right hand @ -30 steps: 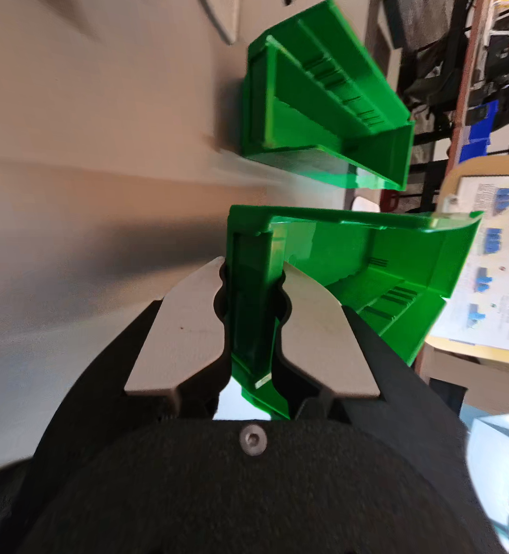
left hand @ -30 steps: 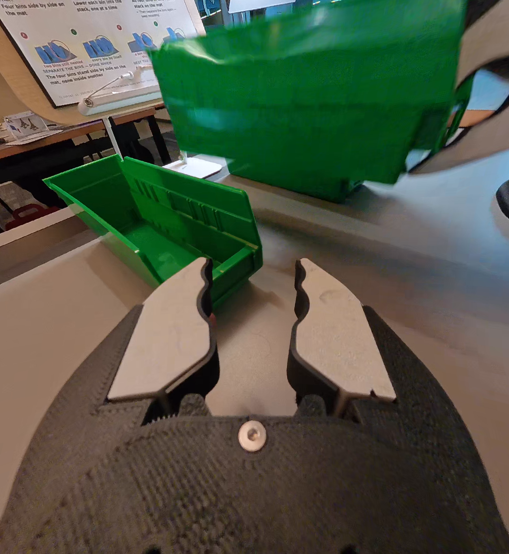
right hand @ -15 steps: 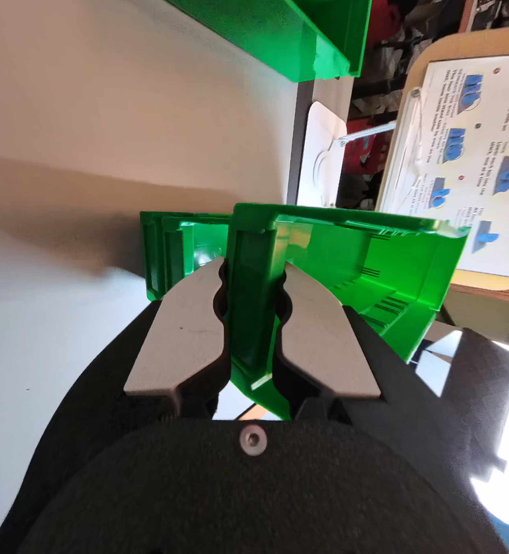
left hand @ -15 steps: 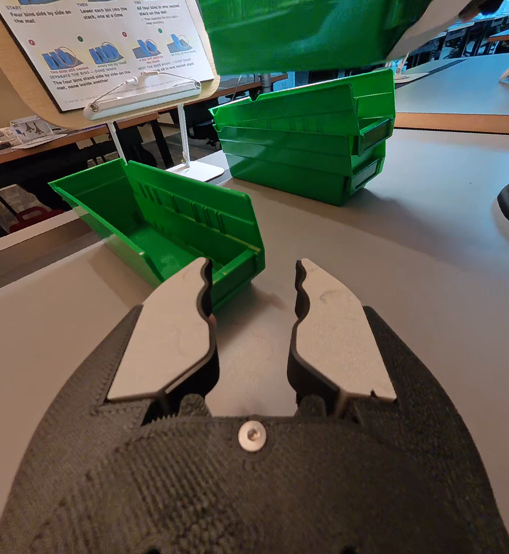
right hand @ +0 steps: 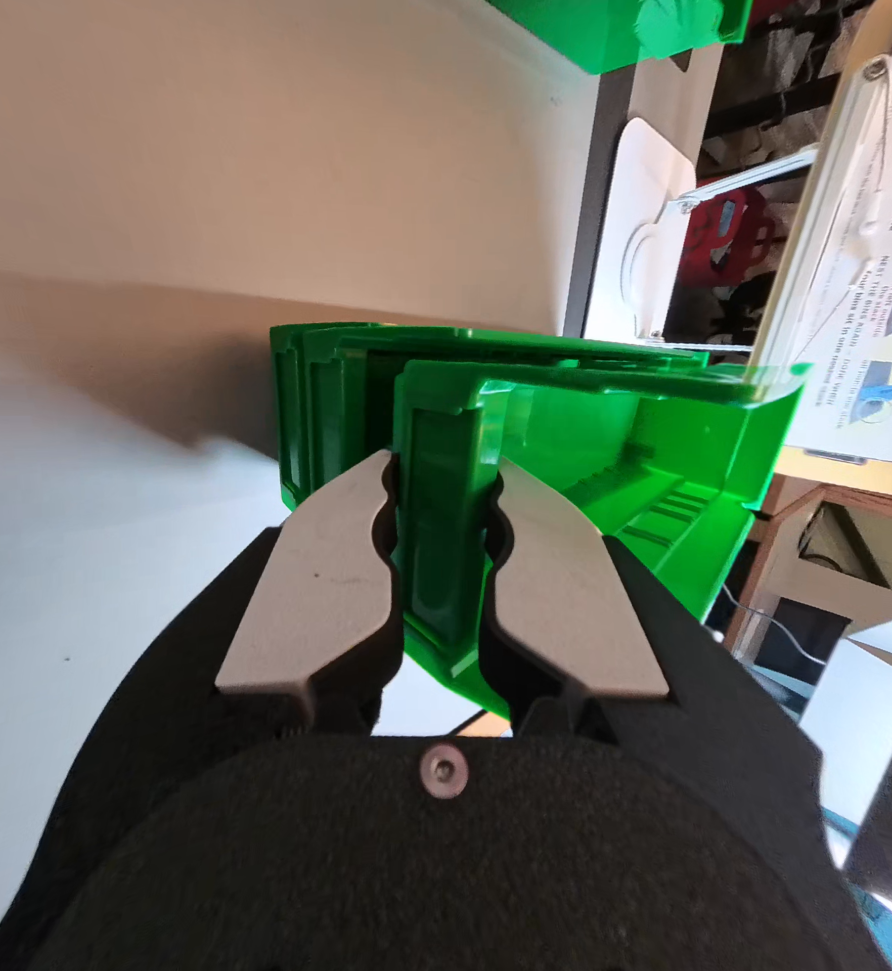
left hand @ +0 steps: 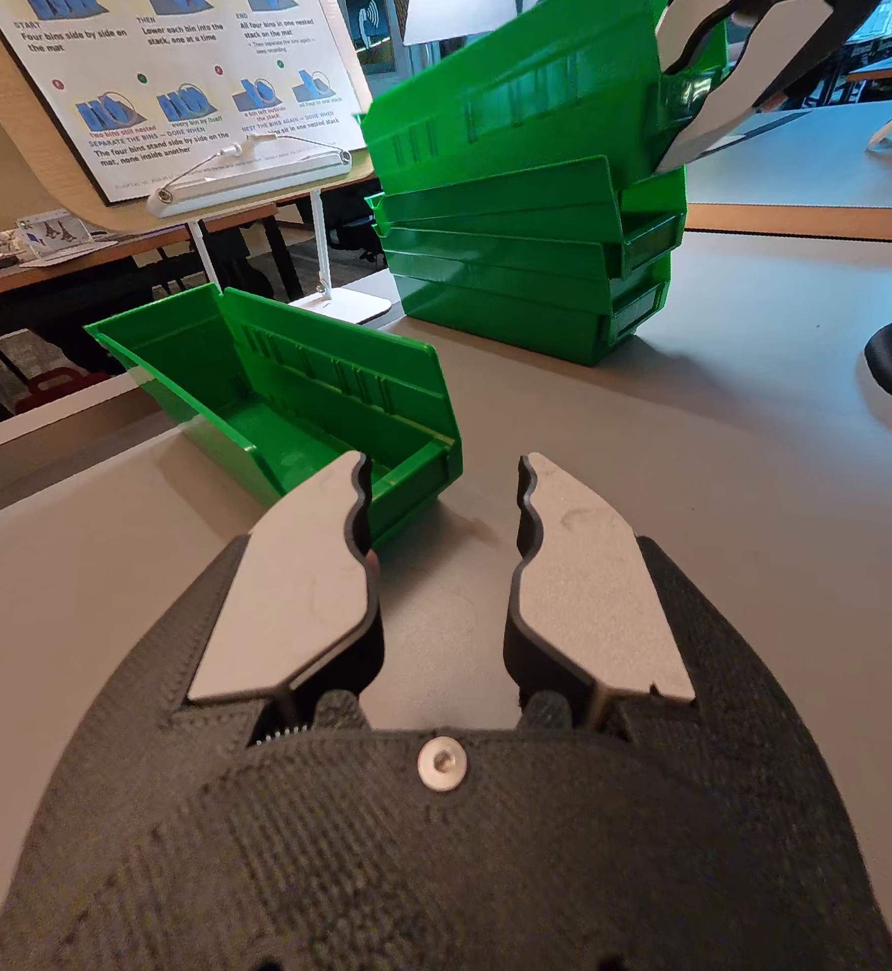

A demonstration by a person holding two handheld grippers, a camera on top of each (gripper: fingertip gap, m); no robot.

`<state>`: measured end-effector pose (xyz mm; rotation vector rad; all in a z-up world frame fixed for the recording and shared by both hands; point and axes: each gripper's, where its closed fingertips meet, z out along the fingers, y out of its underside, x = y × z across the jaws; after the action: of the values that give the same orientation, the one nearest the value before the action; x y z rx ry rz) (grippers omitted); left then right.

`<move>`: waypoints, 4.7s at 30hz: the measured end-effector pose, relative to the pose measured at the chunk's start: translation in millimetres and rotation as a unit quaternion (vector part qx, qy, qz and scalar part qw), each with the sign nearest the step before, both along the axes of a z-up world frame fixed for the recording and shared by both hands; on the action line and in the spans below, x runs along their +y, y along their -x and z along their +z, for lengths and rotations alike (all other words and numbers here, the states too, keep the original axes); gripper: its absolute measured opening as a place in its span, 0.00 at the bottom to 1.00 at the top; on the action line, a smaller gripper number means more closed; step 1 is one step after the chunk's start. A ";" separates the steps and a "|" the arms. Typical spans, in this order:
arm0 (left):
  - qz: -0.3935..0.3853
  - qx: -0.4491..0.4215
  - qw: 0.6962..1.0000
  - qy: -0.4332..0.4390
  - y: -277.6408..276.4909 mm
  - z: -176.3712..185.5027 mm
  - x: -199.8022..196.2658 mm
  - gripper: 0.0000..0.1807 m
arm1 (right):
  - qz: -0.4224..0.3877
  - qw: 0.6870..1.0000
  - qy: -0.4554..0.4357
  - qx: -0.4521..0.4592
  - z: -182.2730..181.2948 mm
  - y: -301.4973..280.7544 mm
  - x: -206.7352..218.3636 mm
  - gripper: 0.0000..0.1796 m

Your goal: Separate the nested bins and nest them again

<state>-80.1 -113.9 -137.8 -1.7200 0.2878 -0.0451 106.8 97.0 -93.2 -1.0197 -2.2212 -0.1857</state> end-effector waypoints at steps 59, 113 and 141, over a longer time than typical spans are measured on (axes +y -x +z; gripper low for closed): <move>0.009 0.386 0.898 0.213 28.4 -35.7 26.1 0.17 | -0.292 0.831 0.271 0.389 -86.6 -42.4 27.9 0.14; -0.108 0.497 0.835 0.210 -101.2 114.7 134.2 0.18 | -0.180 0.782 0.333 0.495 0.7 -75.9 -129.6 0.45; -0.139 0.415 0.883 0.173 -124.2 86.6 120.0 0.29 | -0.176 0.770 0.336 0.512 -3.5 -83.4 -135.8 0.44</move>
<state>44.2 6.1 -51.2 -1.9609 1.2234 0.4703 190.3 -38.9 -96.6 -1.4234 -1.0370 0.8815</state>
